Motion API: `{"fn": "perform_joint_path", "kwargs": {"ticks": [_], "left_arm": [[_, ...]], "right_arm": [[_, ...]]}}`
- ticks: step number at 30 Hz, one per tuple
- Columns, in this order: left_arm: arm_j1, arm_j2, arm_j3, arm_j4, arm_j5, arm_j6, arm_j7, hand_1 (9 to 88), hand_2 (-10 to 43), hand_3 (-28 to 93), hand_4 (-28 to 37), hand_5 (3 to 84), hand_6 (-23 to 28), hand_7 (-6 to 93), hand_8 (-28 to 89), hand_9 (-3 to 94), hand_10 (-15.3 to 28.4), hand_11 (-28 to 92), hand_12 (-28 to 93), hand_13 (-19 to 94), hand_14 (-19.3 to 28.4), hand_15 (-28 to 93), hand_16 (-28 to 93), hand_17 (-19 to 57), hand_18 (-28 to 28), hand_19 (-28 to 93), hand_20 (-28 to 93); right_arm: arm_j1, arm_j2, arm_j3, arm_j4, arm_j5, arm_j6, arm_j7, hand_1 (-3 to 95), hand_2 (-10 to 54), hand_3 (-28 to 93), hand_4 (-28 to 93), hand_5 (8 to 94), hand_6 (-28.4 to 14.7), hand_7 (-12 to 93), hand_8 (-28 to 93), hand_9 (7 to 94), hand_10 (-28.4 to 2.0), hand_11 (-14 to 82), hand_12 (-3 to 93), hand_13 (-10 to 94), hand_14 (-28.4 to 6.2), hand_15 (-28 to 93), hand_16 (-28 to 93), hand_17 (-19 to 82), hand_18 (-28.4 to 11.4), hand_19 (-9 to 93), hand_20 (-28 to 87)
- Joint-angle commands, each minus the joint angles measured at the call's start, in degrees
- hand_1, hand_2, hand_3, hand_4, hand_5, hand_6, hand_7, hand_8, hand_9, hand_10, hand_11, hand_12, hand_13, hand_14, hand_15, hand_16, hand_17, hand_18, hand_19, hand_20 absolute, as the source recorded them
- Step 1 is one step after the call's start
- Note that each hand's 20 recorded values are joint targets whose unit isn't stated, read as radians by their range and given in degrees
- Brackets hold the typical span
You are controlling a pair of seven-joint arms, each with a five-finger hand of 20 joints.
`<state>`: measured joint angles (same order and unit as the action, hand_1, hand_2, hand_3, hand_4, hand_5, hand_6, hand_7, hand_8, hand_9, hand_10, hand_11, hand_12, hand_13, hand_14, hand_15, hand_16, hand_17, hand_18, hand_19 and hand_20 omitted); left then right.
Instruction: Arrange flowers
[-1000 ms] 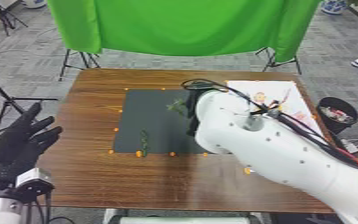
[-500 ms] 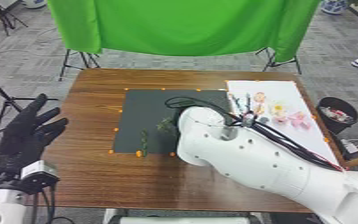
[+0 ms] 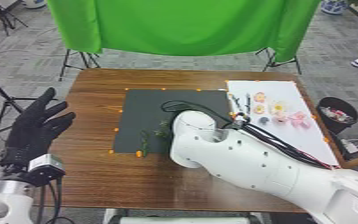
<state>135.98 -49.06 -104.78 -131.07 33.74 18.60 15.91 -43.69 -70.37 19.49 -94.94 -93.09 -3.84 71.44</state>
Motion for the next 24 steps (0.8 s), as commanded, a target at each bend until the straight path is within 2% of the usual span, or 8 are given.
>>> {"fn": "perform_joint_path", "kwargs": {"ticks": [1,6,9,11,17,19,22,24], "left_arm": [[-0.1,-0.69,-0.08,0.12,1.03,-0.98,-1.78,29.1,5.9,64,-20.6,30.3,6.3,8.0,-8,27.2,17.6,23,11,20,27.0,56,-12,-9.7,27.5,49,2],[0.2,-0.82,-0.2,0.03,1.09,-0.92,-1.64,29.4,6.0,64,-20.6,30.3,6.3,8.0,-8,27.2,17.6,23,11,20,27.0,56,-12,-9.7,27.5,49,2],[0.8,-0.63,-0.34,-0.23,0.84,-0.52,-1.06,29.4,5.9,64,-20.4,30.3,6.3,8.0,-8,27.2,17.6,23,11,20,27.0,56,-12,-9.8,27.5,49,2],[0.6,-0.55,-0.18,-0.16,0.81,-0.33,-1.23,29.4,5.9,64,-20.4,30.3,6.3,8.0,-8,27.2,17.6,23,11,20,27.0,56,-12,-9.7,27.5,49,2],[1.1,-0.11,0.01,-0.29,0.36,0.44,-0.41,29.6,5.9,65,-20.4,30.4,6.3,8.0,-8,27.0,17.5,23,11,20,26.9,56,-12,-9.7,27.4,49,2],[1.0,-0.5,-0.04,-0.28,0.67,0.16,-0.85,29.7,5.9,65,-20.3,30.4,6.3,8.0,-8,27.0,17.6,23,11,20,26.9,56,-12,-9.7,27.2,49,2],[1.3,-0.32,-0.15,-0.4,0.59,0.36,-0.6,29.8,5.9,65,-20.3,30.4,6.4,8.0,-8,26.9,17.5,23,11,20,27.0,56,-12,-9.7,27.1,49,2],[1.9,-0.59,-0.44,-0.58,0.45,0.42,-0.65,29.8,5.9,65,-20.2,30.4,6.4,8.0,-8,26.7,17.5,23,11,20,26.9,56,-12,-9.7,27.1,48,2]], "right_arm": [[0.8,-1.6,-0.3,-0.3,-1.2,1.8,0.0,60.6,-7.9,66,-26,87.9,-6.0,13,12,93.7,-11.8,33.9,13.1,94,-4.9,53,11,79,-5.2,93,-11],[1.3,-1.5,-0.9,-0.2,-0.5,2.7,0.6,58.0,-7.6,66,-25,88.3,-6.6,13,11,93.7,-11.9,33.7,12.9,94,-4.9,53,10,79,-4.9,93,-12],[0.8,-1.9,-0.5,-0.3,-0.3,1.7,1.0,54.9,-8.1,65,-24,88.4,-7.0,13,11,93.7,-12.2,33.4,12.6,94,-4.9,53,10,79,-4.4,93,-13],[0.4,-2.1,-0.2,-0.1,-0.6,0.3,1.1,53.5,-8.1,65,-24,88.4,-7.2,13,10,93.7,-12.7,33.2,12.6,94,-5.0,53,10,80,-4.2,93,-14],[-0.1,-2.4,0.4,-0.6,0.4,0.5,1.1,49.2,-7.8,67,-23,88.4,-7.2,13,8,93.7,-13.1,33.7,12.6,94,-5.1,53,9,80,-3.7,93,-15],[0.0,-2.3,-0.1,-0.8,-0.6,0.5,0.9,47.3,-6.9,67,-23,88.8,-7.0,13,6,93.7,-13.2,34.2,12.4,94,-5.2,54,9,80,-3.6,93,-15],[0.5,-1.9,-0.6,-1.4,-1.3,1.4,0.8,45.7,-6.5,68,-23,88.8,-6.9,13,3,93.7,-13.3,34.0,12.2,94,-5.2,54,9,80,-3.5,93,-14],[1.1,-1.2,-1.7,-2.5,-3.7,2.5,0.7,44.1,-5.8,68,-22,88.9,-6.6,14,-4,93.7,-13.5,33.9,12.3,94,-5.2,54,9,80,-3.4,93,-15]]}}
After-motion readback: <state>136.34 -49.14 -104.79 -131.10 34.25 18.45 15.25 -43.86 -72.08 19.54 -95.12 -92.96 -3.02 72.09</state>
